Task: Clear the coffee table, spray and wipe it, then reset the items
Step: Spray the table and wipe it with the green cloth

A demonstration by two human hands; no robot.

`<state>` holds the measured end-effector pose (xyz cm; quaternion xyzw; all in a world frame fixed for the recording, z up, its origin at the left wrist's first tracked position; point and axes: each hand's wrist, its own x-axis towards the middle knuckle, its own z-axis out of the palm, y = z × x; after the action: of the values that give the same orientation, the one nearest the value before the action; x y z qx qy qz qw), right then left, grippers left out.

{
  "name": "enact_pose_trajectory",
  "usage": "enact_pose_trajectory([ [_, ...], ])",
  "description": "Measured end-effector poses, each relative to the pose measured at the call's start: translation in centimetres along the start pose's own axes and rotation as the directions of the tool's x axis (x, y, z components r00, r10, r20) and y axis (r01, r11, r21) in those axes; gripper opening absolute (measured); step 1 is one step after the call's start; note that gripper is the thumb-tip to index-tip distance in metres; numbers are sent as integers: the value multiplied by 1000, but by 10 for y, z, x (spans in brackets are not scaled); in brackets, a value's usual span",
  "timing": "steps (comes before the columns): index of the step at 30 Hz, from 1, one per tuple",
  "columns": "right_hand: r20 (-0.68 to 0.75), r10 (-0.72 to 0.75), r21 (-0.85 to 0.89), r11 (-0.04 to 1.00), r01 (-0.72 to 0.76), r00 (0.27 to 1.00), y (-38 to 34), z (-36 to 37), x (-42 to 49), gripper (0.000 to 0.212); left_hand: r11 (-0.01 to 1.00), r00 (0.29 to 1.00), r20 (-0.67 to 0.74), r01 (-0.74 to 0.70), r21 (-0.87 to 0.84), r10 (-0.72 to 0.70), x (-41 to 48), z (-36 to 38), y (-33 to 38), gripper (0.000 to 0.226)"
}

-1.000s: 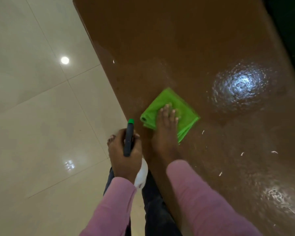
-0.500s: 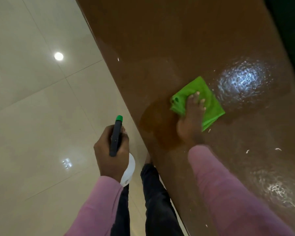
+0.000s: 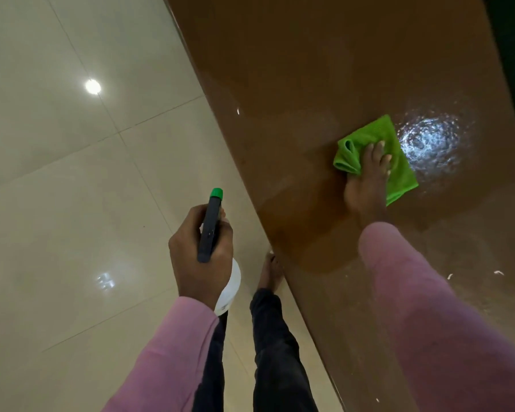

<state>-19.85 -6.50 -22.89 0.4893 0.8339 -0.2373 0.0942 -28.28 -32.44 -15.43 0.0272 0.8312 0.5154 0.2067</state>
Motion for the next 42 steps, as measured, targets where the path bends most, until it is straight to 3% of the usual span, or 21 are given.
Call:
enact_pose_trajectory([
  [2, -39, -36, -4, 999, 36, 999, -34, 21, -20, 73, 1000, 1000, 2, 11, -8, -11, 8, -3, 1, 6],
  [4, 21, -216, -28, 976, 217, 976, -69, 53, -68, 82, 1000, 1000, 12, 28, -7, -28, 19, -5, 3, 5],
  [7, 175, -443, -62, 886, 459, 879, -88, 74, -116, 87, 1000, 999, 47, 2, 5, -2, 37, -8, 11, 5],
  [9, 188, -505, -78, 847, 526, 842, -69, 59, -99, 83, 1000, 997, 70, -23, 14, 22, 51, -10, 18, 6],
  [11, 127, -429, -78, 894, 440, 894, -45, 36, -64, 80, 1000, 996, 89, -23, 14, 21, 62, -10, 23, 9],
  [14, 35, -174, -87, 980, 177, 984, -23, 1, 12, 71, 1000, 993, 116, -31, -6, 31, 79, -14, 26, 9],
  [16, -6, -2, -29, 1000, 2, 1000, -32, -9, 47, 66, 999, 994, 107, -34, -16, 36, 89, -15, 26, 12],
  [18, -53, 49, -9, 999, -50, 997, -66, 2, 46, 69, 1000, 996, 90, -14, -23, 16, 97, -15, 25, 16],
  [21, 28, -222, -43, 974, 223, 975, -119, 44, -10, 81, 1000, 997, 79, 9, -10, -8, 103, -15, 26, 14],
  [23, 173, -429, -82, 891, 447, 886, -132, 64, -52, 85, 1000, 996, 91, 2, -6, -2, 107, -18, 28, 10],
  [25, 288, -535, -139, 798, 587, 795, -117, 64, -71, 90, 1000, 995, 96, -1, -14, 2, 112, -23, 31, 8],
  [29, 474, -552, -205, 688, 696, 686, -84, 40, -71, 95, 1000, 996, 90, -19, -16, 21, 119, -30, 29, 7],
  [33, 481, -634, -182, 604, 776, 606, -111, 33, -24, 80, 999, 998, 52, 29, -24, -28, 121, -34, 18, 6],
  [35, 453, -659, -175, 595, 785, 600, -151, 34, 17, 79, 998, 998, 30, 54, -35, -53, 116, -34, 15, 7],
  [39, 349, -660, -230, 628, 743, 666, -244, 46, 94, 69, 999, 998, 52, 49, -24, -48, 105, -34, 10, 9],
  [42, 323, -676, -248, 615, 749, 662, -244, 51, 90, 70, 997, 997, 38, 64, -32, -63, 98, -37, 11, 8],
])
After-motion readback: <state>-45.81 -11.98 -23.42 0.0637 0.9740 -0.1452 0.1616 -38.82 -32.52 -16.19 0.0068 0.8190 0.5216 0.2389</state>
